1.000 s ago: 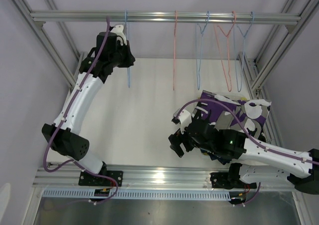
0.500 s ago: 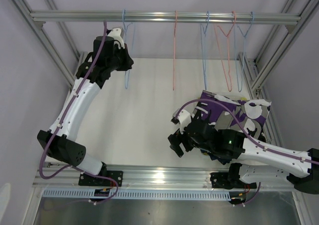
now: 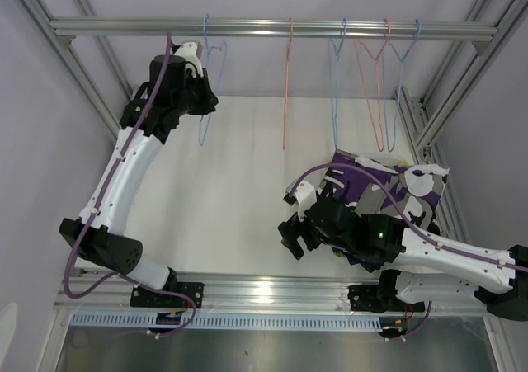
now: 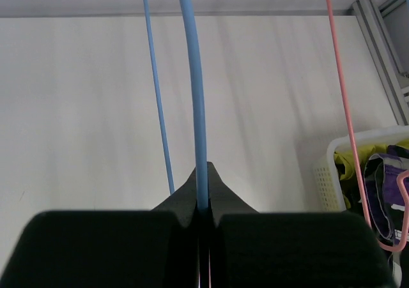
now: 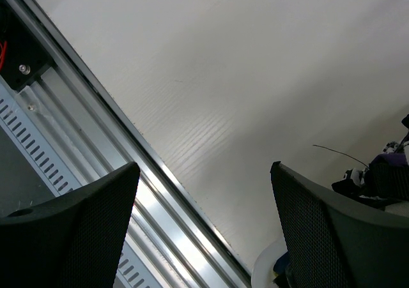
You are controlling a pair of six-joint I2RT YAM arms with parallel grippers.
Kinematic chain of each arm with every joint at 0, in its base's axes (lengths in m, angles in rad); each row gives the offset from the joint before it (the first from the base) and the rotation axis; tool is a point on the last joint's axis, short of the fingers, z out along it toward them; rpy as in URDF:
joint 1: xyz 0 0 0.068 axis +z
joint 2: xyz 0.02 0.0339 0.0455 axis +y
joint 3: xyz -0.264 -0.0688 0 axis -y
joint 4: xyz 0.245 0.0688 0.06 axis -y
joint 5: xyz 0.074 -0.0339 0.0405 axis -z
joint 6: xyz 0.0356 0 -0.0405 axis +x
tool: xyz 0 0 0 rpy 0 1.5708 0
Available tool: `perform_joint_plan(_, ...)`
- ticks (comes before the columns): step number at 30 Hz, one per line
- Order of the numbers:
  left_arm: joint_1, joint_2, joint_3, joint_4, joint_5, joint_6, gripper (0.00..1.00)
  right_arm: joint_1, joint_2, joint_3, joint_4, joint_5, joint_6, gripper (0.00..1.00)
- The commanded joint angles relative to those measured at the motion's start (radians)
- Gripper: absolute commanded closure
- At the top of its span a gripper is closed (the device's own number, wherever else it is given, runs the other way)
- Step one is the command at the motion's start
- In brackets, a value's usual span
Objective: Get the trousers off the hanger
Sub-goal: Place the hanger at the clothesline.
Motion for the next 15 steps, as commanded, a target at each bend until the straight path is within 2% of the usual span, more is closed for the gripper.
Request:
perform_joint_plan(1, 0.008, 0.012, 0.076, -0.020, -0.023, 0.004, 0.99, 0.007, 0.004, -0.002, 0.012, 0.024, -0.004, 0.12)
perform_joint_plan(6, 0.008, 0.006, 0.076, -0.029, -0.026, 0.002, 0.99, 0.007, 0.007, -0.001, 0.014, 0.022, -0.005, 0.12)
perform_joint_plan(8, 0.008, -0.016, 0.026, -0.012, -0.028, -0.002, 0.98, 0.007, 0.010, -0.001, 0.012, 0.021, -0.005, 0.12)
perform_joint_plan(15, 0.008, -0.103, -0.125, 0.036, -0.008, -0.021, 0.78, 0.007, 0.022, -0.002, 0.011, 0.016, -0.001, 0.12)
